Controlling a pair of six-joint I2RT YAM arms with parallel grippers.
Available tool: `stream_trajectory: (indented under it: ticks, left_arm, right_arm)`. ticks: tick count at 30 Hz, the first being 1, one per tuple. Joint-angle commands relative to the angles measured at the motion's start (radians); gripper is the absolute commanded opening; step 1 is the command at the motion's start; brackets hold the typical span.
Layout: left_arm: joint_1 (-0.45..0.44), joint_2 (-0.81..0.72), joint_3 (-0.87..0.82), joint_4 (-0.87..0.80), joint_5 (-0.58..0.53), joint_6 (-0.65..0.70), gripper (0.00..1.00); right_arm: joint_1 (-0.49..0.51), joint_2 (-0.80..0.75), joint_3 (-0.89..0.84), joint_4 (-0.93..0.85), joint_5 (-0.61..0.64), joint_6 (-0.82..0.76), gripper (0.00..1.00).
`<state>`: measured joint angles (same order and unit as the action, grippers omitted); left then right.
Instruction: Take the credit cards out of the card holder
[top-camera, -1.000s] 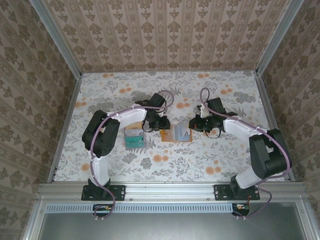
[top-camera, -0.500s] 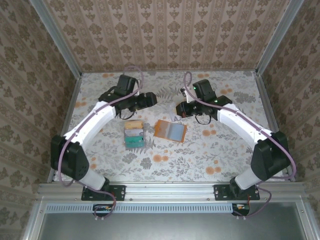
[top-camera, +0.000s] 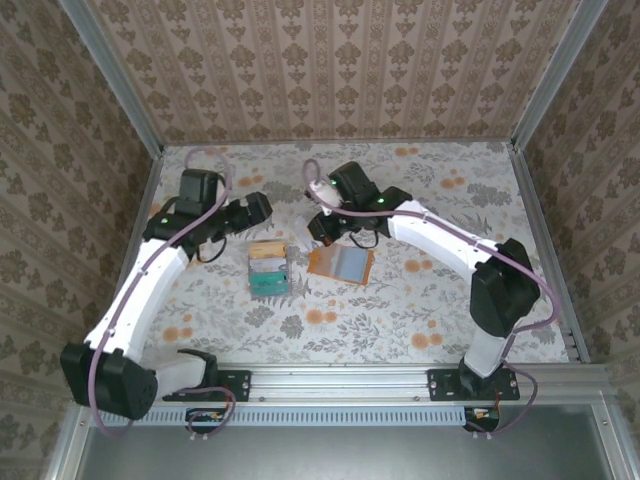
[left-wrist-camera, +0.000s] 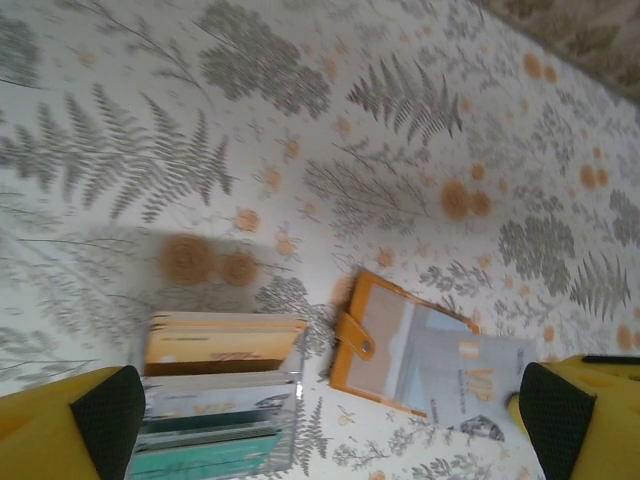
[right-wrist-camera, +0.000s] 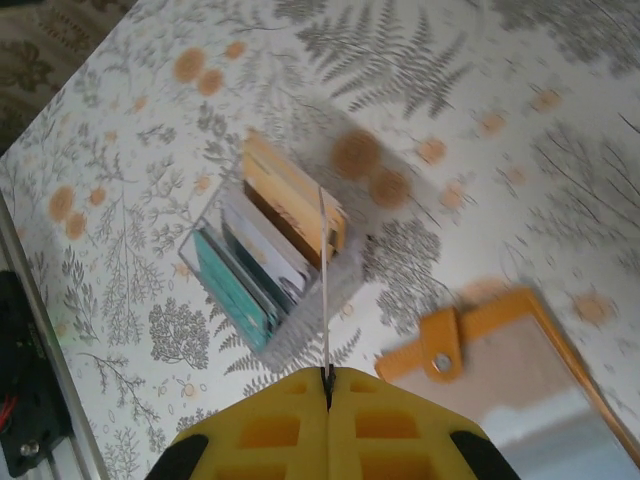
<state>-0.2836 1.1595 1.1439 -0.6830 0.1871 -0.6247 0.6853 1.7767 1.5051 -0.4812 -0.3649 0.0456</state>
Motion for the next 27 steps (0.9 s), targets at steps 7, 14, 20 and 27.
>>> stream_trajectory:
  ticks: [7,14,20,27]
  left_arm:
    - [0.143,-0.234,-0.098,-0.148,-0.097,-0.006,1.00]
    - [0.189,-0.330,-0.125,-0.210,-0.122,-0.001,1.00]
    - [0.197,-0.349,-0.128,-0.244,-0.106,0.012,1.00]
    - [0.200,-0.353,-0.128,-0.254,-0.113,0.013,1.00]
  right_arm:
    - [0.125,0.185,0.218,-0.143,0.041,-0.367,0.00]
    - [0.175,0.296,0.339,-0.204,0.112,-0.544,0.00]
    - [0.185,0.355,0.378,-0.240,0.151,-0.648,0.00]
    - [0.189,0.403,0.406,-0.234,0.159,-0.673,0.00]
